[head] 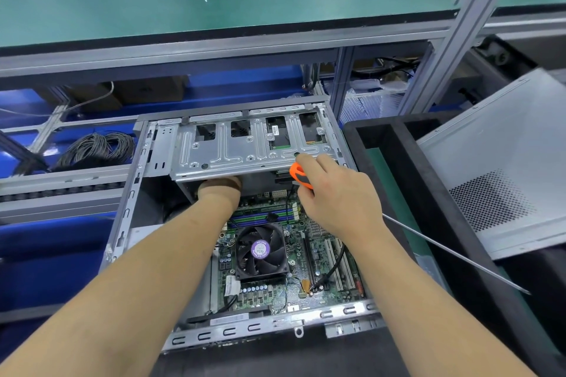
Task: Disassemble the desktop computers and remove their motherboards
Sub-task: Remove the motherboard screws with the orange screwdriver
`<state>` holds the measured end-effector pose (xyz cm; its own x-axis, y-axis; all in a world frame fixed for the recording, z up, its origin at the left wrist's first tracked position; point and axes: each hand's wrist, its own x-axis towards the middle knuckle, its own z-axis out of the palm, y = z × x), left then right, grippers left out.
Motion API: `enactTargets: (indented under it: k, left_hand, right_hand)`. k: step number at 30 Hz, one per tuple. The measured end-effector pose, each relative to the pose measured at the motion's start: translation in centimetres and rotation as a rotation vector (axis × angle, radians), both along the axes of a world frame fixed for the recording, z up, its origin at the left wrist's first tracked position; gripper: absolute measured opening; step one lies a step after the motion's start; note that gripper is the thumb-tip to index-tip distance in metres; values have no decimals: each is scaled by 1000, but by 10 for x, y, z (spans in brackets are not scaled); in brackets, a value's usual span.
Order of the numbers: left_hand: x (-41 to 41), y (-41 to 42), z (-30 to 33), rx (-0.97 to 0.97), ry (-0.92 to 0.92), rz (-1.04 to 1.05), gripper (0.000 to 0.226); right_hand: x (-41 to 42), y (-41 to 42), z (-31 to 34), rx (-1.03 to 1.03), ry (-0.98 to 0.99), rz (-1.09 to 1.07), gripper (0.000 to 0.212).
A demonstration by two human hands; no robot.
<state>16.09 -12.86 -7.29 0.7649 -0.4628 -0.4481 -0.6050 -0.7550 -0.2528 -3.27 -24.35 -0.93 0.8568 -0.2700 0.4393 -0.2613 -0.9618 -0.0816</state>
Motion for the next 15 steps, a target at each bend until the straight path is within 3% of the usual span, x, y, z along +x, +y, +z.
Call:
enactTargets:
  k: [10,15]
  left_hand:
    - [-4,4,11,11,21,-9,60]
    - [-23,5,31,14,52,-47,44]
  right_hand:
    - [0,-2,-1,4,26,-3,35]
    - [1,-2,-3,-10,50,5,35]
